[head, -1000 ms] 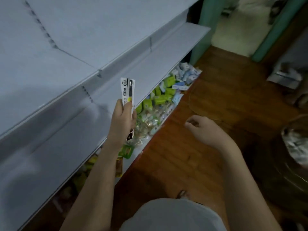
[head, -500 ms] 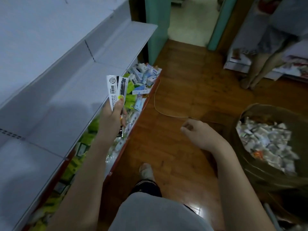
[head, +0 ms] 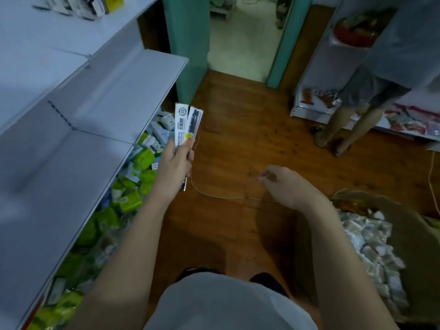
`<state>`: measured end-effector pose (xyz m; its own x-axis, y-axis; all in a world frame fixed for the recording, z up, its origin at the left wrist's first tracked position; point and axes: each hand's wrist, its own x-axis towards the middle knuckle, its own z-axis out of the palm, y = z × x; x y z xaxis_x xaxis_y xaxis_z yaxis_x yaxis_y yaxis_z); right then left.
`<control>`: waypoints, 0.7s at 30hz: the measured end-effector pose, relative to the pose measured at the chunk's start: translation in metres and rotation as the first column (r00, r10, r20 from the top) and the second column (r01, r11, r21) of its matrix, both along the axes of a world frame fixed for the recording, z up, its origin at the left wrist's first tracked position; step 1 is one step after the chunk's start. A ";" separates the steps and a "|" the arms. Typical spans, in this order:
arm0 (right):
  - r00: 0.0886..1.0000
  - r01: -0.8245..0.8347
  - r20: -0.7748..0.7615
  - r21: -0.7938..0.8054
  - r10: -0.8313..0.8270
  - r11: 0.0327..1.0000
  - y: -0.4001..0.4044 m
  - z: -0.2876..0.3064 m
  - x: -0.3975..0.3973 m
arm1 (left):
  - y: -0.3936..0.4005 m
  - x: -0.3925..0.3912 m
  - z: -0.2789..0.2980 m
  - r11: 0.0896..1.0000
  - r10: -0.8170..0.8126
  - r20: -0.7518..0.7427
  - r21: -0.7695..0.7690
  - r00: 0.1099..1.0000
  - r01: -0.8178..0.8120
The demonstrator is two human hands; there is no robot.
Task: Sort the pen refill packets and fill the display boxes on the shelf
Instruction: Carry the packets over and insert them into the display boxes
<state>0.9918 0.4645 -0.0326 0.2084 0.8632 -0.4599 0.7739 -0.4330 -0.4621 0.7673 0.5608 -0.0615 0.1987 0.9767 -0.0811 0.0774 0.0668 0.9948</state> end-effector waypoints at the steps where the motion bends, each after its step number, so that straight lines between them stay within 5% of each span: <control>1: 1.000 -0.004 -0.004 -0.016 0.004 1.000 0.012 -0.001 0.008 | 0.016 0.009 0.002 1.000 0.002 0.006 0.001 1.000 -0.002; 13: 0.972 -0.220 -0.099 -0.048 0.215 0.974 0.213 -0.014 0.132 | 0.163 0.114 0.010 0.979 0.201 -0.007 0.045 0.979 -0.201; 21: 0.891 -0.448 -0.060 0.055 0.451 0.892 0.345 0.005 0.160 | 0.228 0.137 0.033 0.880 0.467 0.014 0.092 0.884 -0.466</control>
